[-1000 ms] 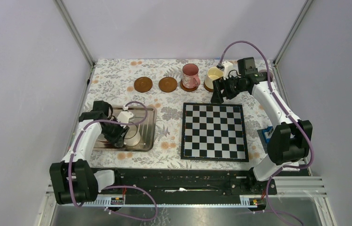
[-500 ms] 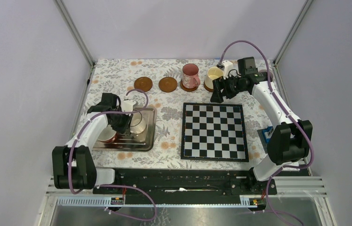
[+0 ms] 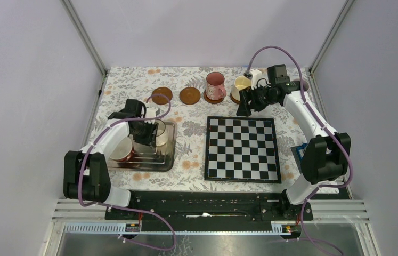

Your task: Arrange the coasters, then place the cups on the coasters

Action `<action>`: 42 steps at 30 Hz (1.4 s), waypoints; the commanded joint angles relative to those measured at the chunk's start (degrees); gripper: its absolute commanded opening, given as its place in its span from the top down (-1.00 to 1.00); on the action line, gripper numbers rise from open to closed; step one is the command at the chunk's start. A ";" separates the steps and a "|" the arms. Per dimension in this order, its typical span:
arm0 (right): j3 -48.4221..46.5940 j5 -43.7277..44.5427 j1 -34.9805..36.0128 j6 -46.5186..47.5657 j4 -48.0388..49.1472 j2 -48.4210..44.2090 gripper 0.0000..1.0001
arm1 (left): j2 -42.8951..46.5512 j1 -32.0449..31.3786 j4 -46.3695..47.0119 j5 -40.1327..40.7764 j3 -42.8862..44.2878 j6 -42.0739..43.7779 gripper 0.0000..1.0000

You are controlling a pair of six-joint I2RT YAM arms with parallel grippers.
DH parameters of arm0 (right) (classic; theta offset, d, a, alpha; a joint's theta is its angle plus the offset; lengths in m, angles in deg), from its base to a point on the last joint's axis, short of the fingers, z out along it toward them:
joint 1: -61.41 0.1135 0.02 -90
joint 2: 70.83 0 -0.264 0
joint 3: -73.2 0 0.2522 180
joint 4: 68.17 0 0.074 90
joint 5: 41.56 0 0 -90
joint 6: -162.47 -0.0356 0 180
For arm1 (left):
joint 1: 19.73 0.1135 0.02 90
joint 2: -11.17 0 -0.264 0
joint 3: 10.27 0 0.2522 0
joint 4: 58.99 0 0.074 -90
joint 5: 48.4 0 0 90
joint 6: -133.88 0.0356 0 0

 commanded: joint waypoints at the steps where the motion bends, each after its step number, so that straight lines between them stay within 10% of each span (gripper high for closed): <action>1: -2.72 -1.31 1.50 -1.00 0.81 -0.04 -0.71 | -0.07 -1.14 -1.01 -3.72 2.43 -4.15 0.13; 22: -7.14 8.10 10.86 -7.18 4.16 4.02 -0.68 | 6.25 -6.79 1.90 -16.12 4.66 -6.12 -0.21; 30: -14.61 17.09 21.99 -12.03 2.94 9.95 -0.62 | 16.30 6.83 3.44 -11.18 9.90 -14.68 -0.94; 42: -21.15 34.60 43.97 -18.24 4.67 18.16 -0.61 | 14.86 22.99 1.04 -3.26 14.08 -25.04 -0.98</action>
